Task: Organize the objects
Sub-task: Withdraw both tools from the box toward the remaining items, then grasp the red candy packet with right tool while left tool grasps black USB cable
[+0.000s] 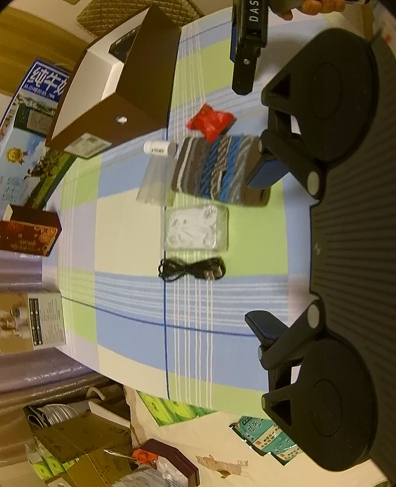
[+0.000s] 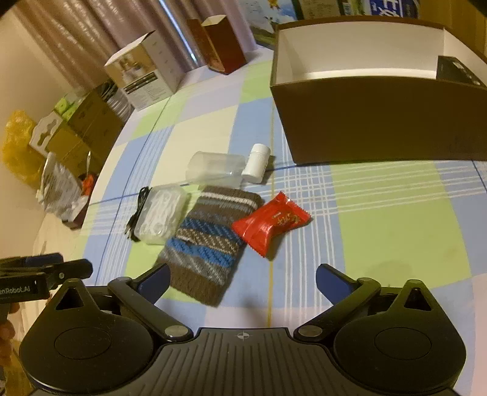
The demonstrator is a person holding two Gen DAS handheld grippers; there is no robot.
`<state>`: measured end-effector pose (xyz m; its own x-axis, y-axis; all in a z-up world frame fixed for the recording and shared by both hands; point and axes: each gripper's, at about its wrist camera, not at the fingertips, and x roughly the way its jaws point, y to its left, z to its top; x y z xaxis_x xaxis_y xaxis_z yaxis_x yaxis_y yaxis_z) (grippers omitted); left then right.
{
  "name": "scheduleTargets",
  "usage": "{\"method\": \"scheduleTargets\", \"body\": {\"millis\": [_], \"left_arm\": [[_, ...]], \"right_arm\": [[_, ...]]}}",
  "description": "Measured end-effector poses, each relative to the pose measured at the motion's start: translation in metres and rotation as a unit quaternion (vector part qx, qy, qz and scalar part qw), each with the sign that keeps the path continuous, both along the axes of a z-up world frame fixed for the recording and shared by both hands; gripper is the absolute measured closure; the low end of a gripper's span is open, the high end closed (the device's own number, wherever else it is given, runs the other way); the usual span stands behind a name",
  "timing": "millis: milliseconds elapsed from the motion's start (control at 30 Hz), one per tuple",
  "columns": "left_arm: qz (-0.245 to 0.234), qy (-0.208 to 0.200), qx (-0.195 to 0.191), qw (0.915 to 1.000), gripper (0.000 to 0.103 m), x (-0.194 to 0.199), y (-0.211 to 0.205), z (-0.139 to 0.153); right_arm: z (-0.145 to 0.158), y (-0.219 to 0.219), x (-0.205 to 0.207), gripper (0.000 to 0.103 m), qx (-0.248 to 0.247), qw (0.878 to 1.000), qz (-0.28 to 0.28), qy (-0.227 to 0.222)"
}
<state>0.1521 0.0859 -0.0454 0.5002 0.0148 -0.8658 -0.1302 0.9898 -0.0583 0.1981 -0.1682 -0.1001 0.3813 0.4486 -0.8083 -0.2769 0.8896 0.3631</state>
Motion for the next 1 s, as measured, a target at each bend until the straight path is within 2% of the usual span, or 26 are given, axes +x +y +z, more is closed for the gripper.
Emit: {"method": "scheduleTargets", "body": {"millis": [133, 300, 533, 600, 733, 833, 900, 1000], "left_arm": [[0.009, 0.000, 0.002, 1.0000, 0.018, 0.006, 0.012, -0.007], [0.020, 0.002, 0.003, 0.9998, 0.018, 0.016, 0.028, -0.017], [0.022, 0.006, 0.003, 0.9997, 0.019, 0.032, 0.040, -0.029], [0.024, 0.009, 0.003, 0.9997, 0.019, 0.036, 0.044, -0.033], [0.024, 0.015, 0.001, 0.9996, 0.019, 0.046, 0.050, -0.040], [0.023, 0.019, 0.001, 0.9996, 0.019, 0.053, 0.053, -0.047], [0.021, 0.020, -0.002, 0.9996, 0.019, 0.058, 0.055, -0.051], [0.017, 0.022, -0.005, 0.9996, 0.019, 0.065, 0.058, -0.058]], "right_arm": [[-0.010, 0.000, 0.008, 0.018, 0.017, 0.999, -0.028, 0.014], [-0.022, 0.005, 0.022, 0.033, 0.024, 0.998, -0.055, 0.023], [-0.039, 0.007, 0.041, 0.042, 0.039, 0.991, -0.120, 0.047], [-0.044, 0.007, 0.047, 0.047, 0.038, 0.988, -0.140, 0.050], [-0.052, 0.009, 0.060, 0.050, 0.025, 0.985, -0.161, 0.052], [-0.054, 0.017, 0.065, 0.054, -0.002, 0.989, -0.146, 0.028], [-0.054, 0.025, 0.066, 0.058, -0.032, 0.993, -0.115, 0.008], [-0.055, 0.032, 0.066, 0.058, -0.069, 0.996, -0.056, -0.019]]}}
